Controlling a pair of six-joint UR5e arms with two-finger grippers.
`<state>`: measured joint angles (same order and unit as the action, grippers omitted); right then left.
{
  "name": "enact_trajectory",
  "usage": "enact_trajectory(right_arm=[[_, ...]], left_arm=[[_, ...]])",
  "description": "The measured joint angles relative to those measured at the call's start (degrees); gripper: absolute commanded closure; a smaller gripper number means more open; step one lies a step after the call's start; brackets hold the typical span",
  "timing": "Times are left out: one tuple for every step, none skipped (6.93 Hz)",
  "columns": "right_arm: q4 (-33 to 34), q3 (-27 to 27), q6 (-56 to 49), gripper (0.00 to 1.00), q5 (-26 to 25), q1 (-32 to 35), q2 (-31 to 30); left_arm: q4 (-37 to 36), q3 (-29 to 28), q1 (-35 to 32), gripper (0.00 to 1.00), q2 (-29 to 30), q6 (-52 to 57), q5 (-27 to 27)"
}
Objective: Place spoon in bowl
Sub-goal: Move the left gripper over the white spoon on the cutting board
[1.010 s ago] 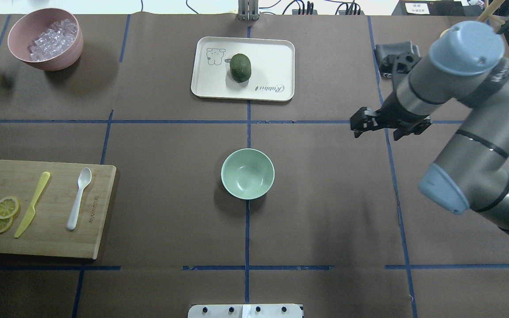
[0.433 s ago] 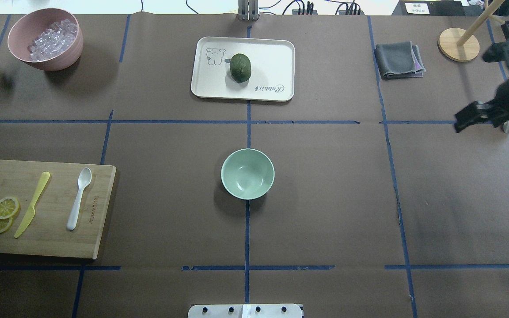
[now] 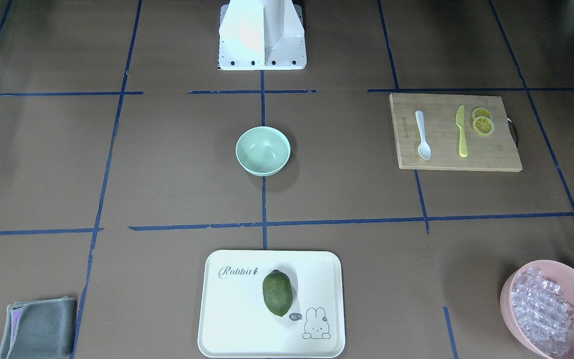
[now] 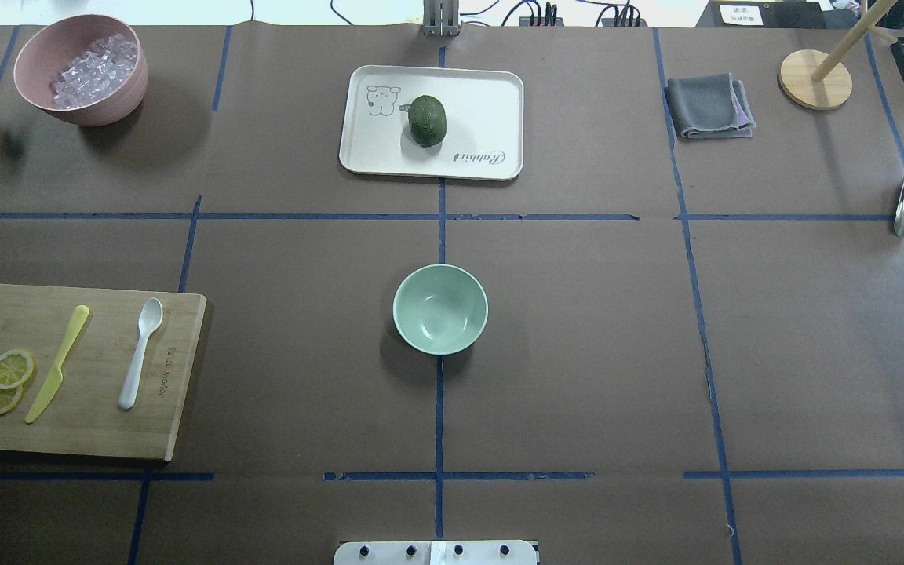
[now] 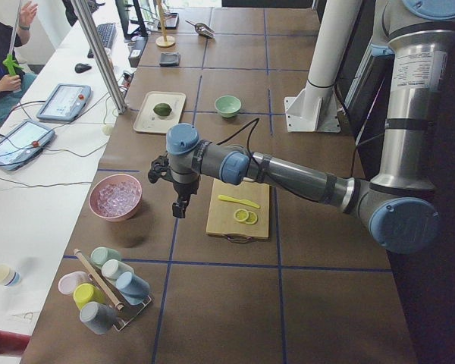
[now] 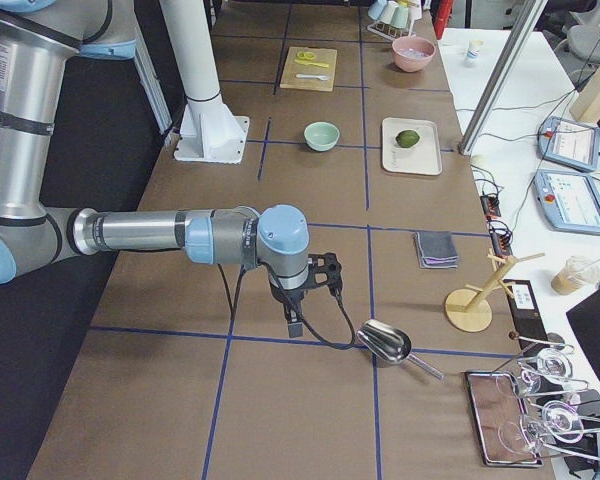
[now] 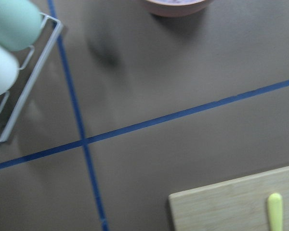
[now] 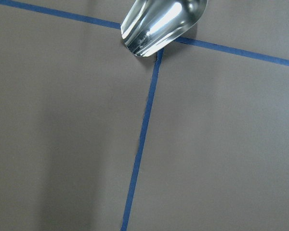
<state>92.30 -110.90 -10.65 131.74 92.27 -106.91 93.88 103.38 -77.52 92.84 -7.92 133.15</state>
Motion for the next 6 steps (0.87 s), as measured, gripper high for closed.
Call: enact_trajectory(right_arm=[[-0.2,0.0,1.4,0.0,0.0,0.2,0.0],[-0.3,0.0,2.4,0.0,0.0,0.2,0.0],[-0.4,0.0,2.9,0.0,0.1,0.2,0.0],[-0.4,0.0,3.0,0.0,0.1,0.2,0.0],[-0.4,-0.1,3.1,0.0,0.1,0.2,0.0],[-0.4,-0.1,3.0,0.0,0.1,0.2,-0.1]], left_arm=[[2.6,0.1,3.6,0.0,0.9,-6.7,-1.0],[6.4,0.1,8.2,0.0,1.3,-14.4,-3.2],[10.6,0.2,13.7,0.0,1.3,-23.1,-6.4],[13.7,0.7,19.1,0.0,1.2,-30.9,-9.9],[15.5,2.0,24.0,0.0,0.6,-37.3,-13.1],[16.2,3.9,28.2,0.0,-0.3,-42.0,-15.3]])
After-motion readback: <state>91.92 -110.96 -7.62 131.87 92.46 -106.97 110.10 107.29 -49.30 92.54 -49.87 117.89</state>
